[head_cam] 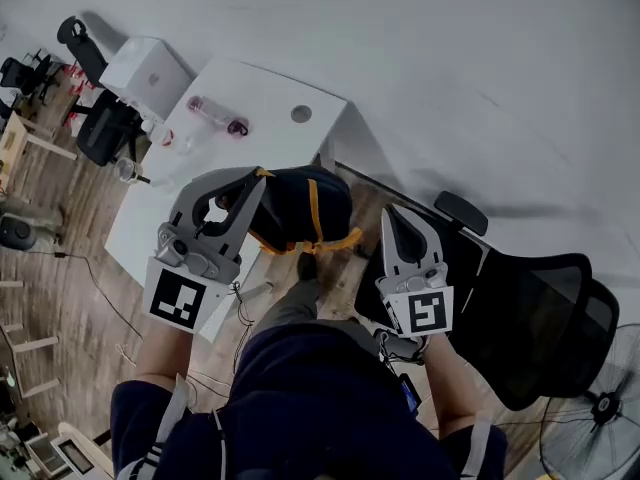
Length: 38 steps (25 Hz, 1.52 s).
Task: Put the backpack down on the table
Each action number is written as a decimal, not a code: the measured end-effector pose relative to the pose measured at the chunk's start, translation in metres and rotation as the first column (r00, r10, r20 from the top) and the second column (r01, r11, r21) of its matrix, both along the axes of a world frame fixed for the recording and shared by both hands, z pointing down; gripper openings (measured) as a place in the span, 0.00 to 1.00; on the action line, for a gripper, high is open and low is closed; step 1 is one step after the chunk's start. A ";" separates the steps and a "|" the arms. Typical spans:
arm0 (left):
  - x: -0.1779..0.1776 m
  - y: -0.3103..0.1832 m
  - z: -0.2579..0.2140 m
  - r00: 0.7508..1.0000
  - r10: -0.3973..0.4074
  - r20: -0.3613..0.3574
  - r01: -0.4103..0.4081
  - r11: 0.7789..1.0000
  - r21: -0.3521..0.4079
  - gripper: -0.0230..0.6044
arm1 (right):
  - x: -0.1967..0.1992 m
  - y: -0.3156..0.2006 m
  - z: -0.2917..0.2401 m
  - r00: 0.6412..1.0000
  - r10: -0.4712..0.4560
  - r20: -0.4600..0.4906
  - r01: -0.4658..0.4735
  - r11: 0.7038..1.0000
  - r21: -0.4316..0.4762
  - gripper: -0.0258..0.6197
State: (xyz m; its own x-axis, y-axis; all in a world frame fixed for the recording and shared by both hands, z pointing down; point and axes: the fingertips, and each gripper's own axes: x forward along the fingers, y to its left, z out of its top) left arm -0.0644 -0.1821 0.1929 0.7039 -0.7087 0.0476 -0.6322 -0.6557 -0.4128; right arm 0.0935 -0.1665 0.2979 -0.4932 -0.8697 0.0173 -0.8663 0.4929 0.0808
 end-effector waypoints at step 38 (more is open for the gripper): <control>-0.040 -0.215 -0.045 0.999 0.054 0.004 -0.054 0.997 0.060 0.05 | -0.028 -0.181 -0.039 0.992 0.110 -0.068 -0.107 0.994 0.037 0.04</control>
